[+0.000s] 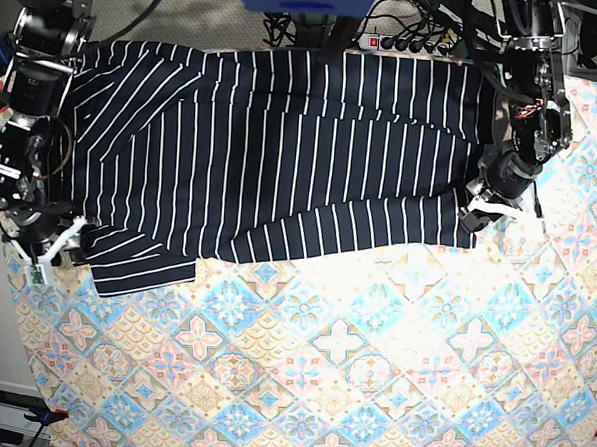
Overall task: Fold the T-shirt properly
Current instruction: 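Lift the hem edges with both grippers and pull them toward the robot, then drag the held hem further toward the robot, folding the shirt lengthwise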
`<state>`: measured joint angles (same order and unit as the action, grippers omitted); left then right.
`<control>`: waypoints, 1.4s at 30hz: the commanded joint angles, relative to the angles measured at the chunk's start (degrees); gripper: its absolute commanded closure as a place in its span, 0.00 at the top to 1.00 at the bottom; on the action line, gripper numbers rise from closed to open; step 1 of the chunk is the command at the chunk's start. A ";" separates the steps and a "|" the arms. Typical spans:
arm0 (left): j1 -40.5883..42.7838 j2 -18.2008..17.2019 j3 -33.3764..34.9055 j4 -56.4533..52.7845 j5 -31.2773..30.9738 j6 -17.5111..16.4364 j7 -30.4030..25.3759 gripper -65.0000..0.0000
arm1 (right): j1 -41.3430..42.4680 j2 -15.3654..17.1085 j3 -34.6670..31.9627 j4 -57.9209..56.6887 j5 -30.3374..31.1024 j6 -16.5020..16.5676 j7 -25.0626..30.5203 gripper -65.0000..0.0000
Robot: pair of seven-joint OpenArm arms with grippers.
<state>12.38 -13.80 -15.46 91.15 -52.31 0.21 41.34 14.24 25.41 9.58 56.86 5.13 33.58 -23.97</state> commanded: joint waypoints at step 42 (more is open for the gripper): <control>-0.38 -0.75 -0.40 0.41 -0.48 -0.43 -0.68 0.00 | 9.89 1.36 -7.96 -18.49 1.07 0.31 8.98 0.01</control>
<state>12.40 -13.82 -15.46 90.70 -52.31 0.23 41.54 22.65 25.54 1.32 37.28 5.37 33.85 -16.45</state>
